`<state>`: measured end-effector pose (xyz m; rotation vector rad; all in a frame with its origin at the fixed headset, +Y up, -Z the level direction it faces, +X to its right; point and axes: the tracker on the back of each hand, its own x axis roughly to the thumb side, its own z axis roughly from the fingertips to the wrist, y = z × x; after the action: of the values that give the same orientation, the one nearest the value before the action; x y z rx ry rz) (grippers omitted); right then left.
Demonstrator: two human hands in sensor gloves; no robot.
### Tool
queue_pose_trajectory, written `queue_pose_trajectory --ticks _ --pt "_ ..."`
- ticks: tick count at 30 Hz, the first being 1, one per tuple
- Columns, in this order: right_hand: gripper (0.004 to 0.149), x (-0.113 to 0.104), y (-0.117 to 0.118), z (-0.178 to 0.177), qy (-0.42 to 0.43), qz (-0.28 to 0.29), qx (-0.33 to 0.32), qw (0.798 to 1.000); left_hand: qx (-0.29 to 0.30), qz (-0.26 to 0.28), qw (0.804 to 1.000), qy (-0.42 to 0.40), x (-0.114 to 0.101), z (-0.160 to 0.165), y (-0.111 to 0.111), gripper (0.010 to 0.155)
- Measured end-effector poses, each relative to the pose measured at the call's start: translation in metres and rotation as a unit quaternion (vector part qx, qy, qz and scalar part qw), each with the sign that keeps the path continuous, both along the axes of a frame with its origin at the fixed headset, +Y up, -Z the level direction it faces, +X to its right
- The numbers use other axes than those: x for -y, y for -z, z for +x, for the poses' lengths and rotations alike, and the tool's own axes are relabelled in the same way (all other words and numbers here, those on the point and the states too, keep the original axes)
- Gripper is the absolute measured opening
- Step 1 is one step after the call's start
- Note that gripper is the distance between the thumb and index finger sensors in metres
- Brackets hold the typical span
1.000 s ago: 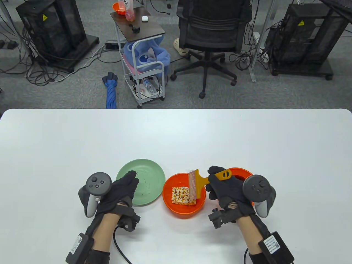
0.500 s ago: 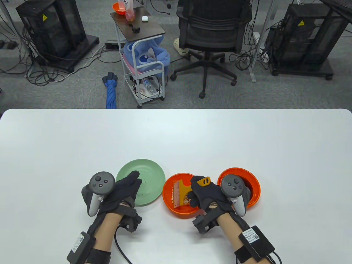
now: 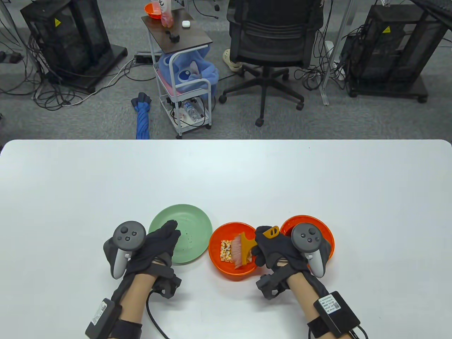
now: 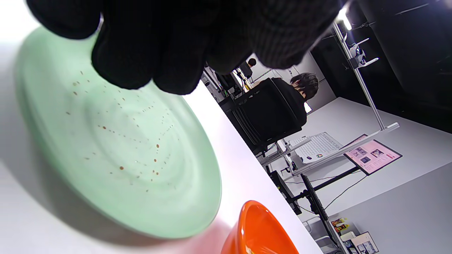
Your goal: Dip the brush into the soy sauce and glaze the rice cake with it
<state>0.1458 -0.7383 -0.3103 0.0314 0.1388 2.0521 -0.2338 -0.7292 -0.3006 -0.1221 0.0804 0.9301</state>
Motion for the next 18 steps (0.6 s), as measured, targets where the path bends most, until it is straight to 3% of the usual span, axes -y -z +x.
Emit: queue_pose_trajectory --ticks 11,18 --pt "0.049 -0.018 -0.001 0.009 -0.051 0.035 0.009 0.998 -0.005 -0.002 1.0 -0.007 0.0 -0.003 0.001 0.057" --pt "0.05 -0.032 -0.004 -0.001 0.011 0.046 -0.015 0.999 -0.006 -0.001 1.0 -0.01 0.0 -0.004 0.001 0.057"
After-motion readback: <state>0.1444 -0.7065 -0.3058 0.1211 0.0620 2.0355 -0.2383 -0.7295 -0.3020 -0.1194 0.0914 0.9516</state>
